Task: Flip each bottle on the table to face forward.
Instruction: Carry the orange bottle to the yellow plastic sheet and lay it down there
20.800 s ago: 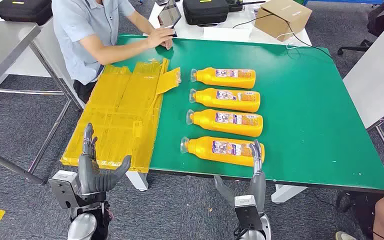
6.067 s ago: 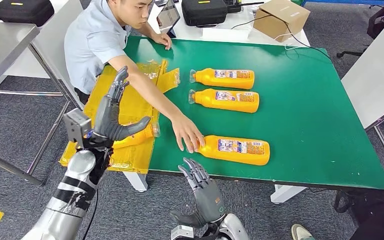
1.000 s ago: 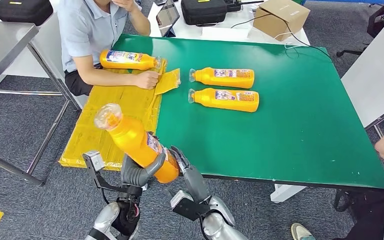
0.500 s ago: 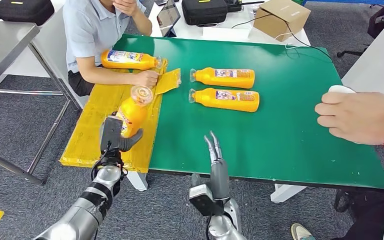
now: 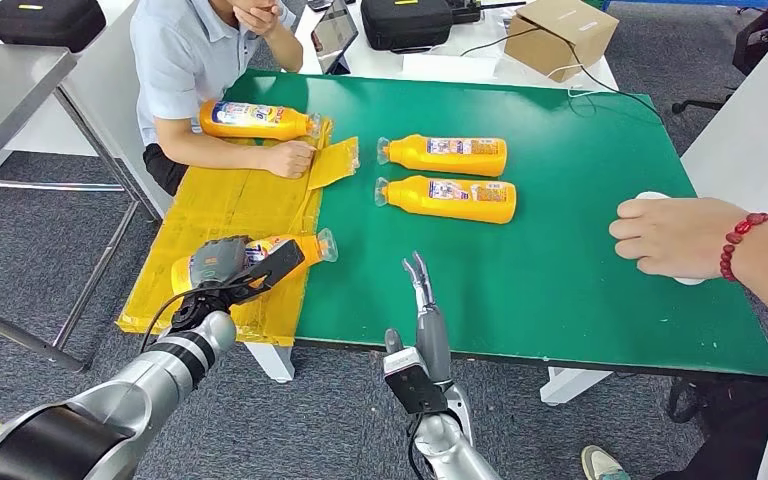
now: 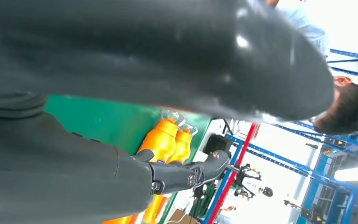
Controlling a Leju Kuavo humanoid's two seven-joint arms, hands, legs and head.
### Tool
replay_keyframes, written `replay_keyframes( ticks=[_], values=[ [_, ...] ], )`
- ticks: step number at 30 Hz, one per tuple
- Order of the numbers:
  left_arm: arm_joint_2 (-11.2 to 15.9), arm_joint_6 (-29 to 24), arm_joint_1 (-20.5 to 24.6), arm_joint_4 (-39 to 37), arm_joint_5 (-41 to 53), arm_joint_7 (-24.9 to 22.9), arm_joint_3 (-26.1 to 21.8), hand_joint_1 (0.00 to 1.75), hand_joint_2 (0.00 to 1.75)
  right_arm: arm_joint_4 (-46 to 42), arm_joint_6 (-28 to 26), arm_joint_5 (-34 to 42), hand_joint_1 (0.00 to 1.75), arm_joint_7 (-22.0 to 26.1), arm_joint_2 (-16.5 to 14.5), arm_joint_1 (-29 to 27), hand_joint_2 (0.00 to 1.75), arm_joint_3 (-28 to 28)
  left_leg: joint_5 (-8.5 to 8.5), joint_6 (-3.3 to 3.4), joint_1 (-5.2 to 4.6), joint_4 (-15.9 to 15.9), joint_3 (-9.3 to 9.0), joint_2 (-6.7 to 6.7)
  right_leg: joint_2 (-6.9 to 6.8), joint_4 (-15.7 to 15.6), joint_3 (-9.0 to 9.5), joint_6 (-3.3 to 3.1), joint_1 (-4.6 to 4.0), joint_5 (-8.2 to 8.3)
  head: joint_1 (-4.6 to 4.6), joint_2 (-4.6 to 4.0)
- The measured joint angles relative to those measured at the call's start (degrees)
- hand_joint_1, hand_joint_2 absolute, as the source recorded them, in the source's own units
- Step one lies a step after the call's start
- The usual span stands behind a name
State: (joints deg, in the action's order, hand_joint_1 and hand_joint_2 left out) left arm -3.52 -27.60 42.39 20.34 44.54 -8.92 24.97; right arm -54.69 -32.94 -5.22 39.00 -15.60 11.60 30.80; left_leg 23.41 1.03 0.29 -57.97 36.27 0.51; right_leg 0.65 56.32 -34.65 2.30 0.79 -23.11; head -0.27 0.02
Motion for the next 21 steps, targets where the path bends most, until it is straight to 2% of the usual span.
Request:
replay_keyframes(
  ticks=[3, 4, 7, 8, 17, 21],
  values=[
    [0.24, 0.79, 0.44, -1.09, 0.11, -0.92, 0.76, 1.74, 1.75, 0.54, 0.46, 0.08, 0.0, 0.0, -0.19, 0.3, 0.0, 0.26, 0.0, 0.0, 0.0, 0.0, -0.01, 0.01, -0.01, 0.0, 0.03, 0.0, 0.0, 0.0, 0.01, 0.0],
    [0.29, 1.22, 0.56, -1.33, -0.02, -1.2, 0.85, 1.48, 1.75, 0.76, 0.69, 0.11, 0.0, -0.01, -0.23, 0.39, 0.0, 0.39, 0.0, 0.0, 0.0, 0.0, -0.03, 0.01, -0.01, 0.0, 0.05, 0.0, 0.0, 0.0, 0.01, 0.0],
    [0.35, 2.18, 0.7, -1.85, -0.31, -0.78, 0.86, 0.18, 1.75, 1.43, 1.13, 0.27, 0.0, -0.01, -0.27, 0.49, 0.0, 0.77, 0.0, 0.0, 0.0, 0.0, -0.08, 0.01, 0.0, 0.0, 0.09, 0.0, 0.01, 0.0, 0.0, 0.0],
    [0.36, 2.59, 0.69, -1.96, -0.45, -0.09, 0.86, 0.0, 1.75, 1.62, 1.17, 0.36, 0.0, -0.01, -0.27, 0.5, 0.0, 0.83, 0.0, 0.0, 0.0, 0.0, -0.09, 0.01, -0.01, 0.0, 0.1, 0.0, 0.01, 0.0, 0.0, 0.0],
    [0.17, 8.73, 0.71, -2.0, -5.1, 9.2, -0.52, 0.0, 1.75, 2.73, 1.72, 1.47, 0.0, 0.0, -0.4, 0.66, 0.0, 0.84, 0.0, 0.0, -0.01, 0.0, -0.28, 0.32, -0.22, -0.02, 0.37, 0.0, 0.03, -0.06, -0.01, 0.0],
    [-0.57, 19.75, 1.5, -1.36, -16.31, 15.2, -5.27, 0.0, 1.75, 2.94, 1.55, 1.42, 0.0, -0.01, -0.4, 0.69, 0.0, 0.81, -0.05, 0.06, -0.03, 0.0, -0.44, 0.87, -0.68, -0.05, 0.61, 0.09, 0.06, -0.21, -0.01, 0.0]
  ],
)
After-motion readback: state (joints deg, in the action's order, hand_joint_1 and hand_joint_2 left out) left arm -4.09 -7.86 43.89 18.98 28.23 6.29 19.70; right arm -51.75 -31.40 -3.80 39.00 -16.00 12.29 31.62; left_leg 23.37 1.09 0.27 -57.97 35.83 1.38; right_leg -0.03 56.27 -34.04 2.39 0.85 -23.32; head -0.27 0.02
